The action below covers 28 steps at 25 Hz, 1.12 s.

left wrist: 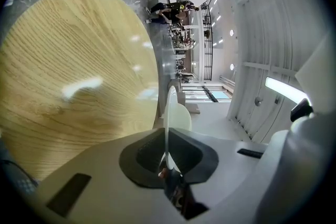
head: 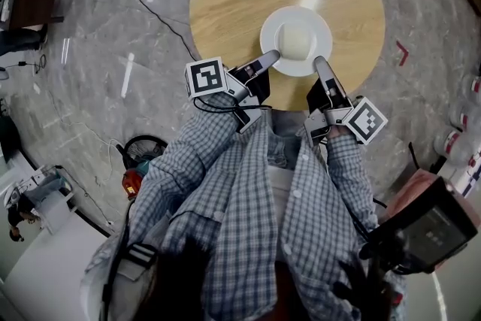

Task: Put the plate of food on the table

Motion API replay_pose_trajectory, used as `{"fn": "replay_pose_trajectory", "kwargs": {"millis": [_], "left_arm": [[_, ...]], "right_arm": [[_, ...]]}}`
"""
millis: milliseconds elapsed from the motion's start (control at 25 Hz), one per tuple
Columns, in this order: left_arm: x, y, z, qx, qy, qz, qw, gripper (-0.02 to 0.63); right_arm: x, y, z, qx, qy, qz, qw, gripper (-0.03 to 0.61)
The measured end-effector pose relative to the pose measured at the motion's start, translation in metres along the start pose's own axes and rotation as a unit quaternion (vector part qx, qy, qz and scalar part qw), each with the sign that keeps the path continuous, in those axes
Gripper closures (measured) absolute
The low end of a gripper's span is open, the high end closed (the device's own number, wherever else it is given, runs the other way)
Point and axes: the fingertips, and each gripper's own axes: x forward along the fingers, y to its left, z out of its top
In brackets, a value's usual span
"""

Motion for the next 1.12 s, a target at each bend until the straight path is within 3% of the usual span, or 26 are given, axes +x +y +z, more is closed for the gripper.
{"fn": "replay_pose_trajectory", "kwargs": {"millis": [320, 1120], "left_arm": [[0.001, 0.019, 0.015, -0.019, 0.000, 0.002, 0.9998, 0.594], [0.005, 0.051, 0.018, -0.021, 0.017, 0.025, 0.9993, 0.594]], "right_arm": [[0.022, -0.011, -0.004, 0.003, -0.004, -0.006, 1.000, 0.543], [0.029, -0.045, -0.014, 0.029, -0.004, -0.037, 0.999, 0.543]]}}
